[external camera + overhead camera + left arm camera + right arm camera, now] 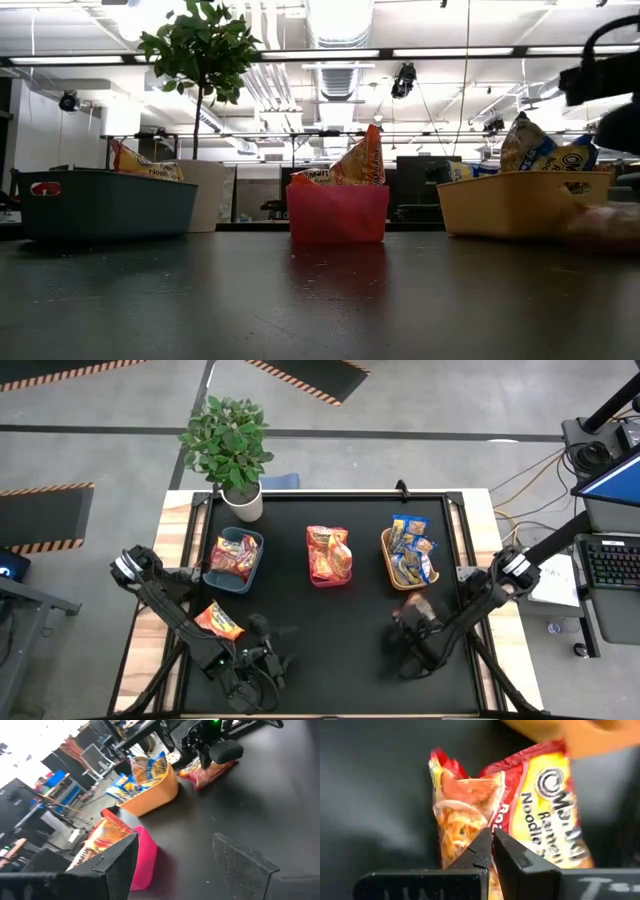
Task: Sort Maruchan noodles
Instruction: Put the red noodle pack into the blue bin
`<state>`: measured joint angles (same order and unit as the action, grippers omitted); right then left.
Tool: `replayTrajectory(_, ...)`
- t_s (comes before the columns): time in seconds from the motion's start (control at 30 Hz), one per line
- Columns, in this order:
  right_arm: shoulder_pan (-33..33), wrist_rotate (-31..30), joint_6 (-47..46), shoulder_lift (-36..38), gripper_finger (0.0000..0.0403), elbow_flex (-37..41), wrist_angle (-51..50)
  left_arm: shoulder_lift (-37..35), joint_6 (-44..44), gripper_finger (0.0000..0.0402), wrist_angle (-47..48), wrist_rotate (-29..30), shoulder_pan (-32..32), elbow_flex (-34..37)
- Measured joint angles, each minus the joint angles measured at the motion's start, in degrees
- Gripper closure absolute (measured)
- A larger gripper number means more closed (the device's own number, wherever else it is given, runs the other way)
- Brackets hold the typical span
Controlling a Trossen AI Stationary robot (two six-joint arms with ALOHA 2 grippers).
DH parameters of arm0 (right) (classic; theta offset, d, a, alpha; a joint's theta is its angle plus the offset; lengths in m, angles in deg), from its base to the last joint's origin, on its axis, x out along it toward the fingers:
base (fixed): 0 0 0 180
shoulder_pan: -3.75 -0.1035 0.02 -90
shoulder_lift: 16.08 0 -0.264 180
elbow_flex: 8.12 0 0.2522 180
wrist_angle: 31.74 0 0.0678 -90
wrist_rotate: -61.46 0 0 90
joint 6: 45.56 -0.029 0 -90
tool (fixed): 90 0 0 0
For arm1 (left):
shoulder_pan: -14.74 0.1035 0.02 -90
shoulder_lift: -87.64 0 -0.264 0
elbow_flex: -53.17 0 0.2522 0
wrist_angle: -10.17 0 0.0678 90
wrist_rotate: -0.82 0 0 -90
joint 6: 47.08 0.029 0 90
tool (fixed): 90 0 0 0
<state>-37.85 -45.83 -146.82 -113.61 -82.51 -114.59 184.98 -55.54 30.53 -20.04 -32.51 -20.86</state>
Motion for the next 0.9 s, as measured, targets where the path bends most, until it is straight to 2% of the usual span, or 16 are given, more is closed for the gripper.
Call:
replayTrajectory(0.07, 0.0, -3.6, 1.8, -0.5, 0.0390, 0.0, 6.8, 0.0, -0.2, 0.0162, 0.0, -1.4, 0.0, 0.0)
replayTrajectory(0.13, 0.3, -10.5, 5.4, -0.6, 0.0390, 0.0, 15.8, 0.0, -0.2, 0.0162, -0.3, -2.5, 0.1, 0.0)
replayTrajectory(0.23, 1.0, -22.4, 16.2, 0.0, 0.0390, 0.0, 29.8, 0.0, -1.4, 0.0162, -0.8, -2.9, 0.3, 0.0)
replayTrajectory(0.3, 1.7, -26.2, 24.7, 1.5, 0.0390, 0.0, 36.7, 0.0, -2.6, 0.0162, -0.9, -3.9, 0.5, 0.0)
replayTrajectory(0.37, 2.3, -27.0, 31.4, 3.0, 0.0390, -0.1, 41.7, 0.0, -4.3, 0.0162, -1.0, -4.7, 0.6, 0.0)
replayTrajectory(0.47, 2.3, -27.0, 35.2, 5.3, 0.0390, 0.0, 42.4, 0.1, -7.3, 0.0162, -1.0, -6.0, 0.8, 0.0)
replayTrajectory(0.63, 0.3, -25.1, 35.4, 7.5, 0.0390, 0.0, 38.9, 1.9, -10.6, 0.0162, -1.6, -7.2, 1.8, 0.1)
replayTrajectory(0.8, -2.2, -24.3, 31.5, 6.8, 0.0390, 0.2, 33.7, 5.1, -10.1, 0.0162, -7.7, -7.5, 3.7, 0.1)
replayTrajectory(0.9, -3.1, -24.8, 29.8, 6.0, 0.0390, 1.8, 32.5, 6.6, -8.2, 0.0162, -12.3, -12.5, 5.6, 0.1)
